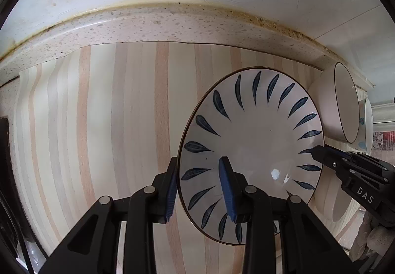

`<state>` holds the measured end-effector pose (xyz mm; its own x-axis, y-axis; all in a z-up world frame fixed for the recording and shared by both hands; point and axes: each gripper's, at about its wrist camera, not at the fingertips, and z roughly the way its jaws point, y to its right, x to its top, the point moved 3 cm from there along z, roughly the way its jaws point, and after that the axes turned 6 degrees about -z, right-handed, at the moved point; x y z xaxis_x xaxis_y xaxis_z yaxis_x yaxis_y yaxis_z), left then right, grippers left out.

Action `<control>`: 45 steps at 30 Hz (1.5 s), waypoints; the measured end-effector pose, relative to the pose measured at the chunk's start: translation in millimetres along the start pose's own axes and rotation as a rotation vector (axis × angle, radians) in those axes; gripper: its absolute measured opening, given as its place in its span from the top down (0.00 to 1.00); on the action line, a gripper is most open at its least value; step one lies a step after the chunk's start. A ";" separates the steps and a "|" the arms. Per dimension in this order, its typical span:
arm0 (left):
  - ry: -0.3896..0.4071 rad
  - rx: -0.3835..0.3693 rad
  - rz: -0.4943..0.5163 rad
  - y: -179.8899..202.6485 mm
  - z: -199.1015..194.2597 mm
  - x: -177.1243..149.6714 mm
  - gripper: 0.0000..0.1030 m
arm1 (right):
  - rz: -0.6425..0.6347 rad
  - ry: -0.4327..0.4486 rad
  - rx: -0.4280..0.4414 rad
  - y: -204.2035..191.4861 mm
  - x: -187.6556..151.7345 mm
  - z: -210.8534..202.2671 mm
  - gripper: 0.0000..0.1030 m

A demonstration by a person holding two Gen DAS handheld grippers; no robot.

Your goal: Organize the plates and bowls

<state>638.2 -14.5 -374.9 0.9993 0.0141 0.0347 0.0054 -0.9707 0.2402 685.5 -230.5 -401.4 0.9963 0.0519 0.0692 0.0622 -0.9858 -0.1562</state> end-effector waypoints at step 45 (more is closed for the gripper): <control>0.095 0.001 -0.005 18.6 -116.5 -196.3 0.71 | -0.119 0.029 0.190 -6.2 -159.8 -93.6 0.87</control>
<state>437.9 -7.4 -264.2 0.9912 0.0416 0.1257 0.0104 -0.9709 0.2391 520.3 -247.7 -319.2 0.9792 0.1592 0.1258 0.1925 -0.9250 -0.3276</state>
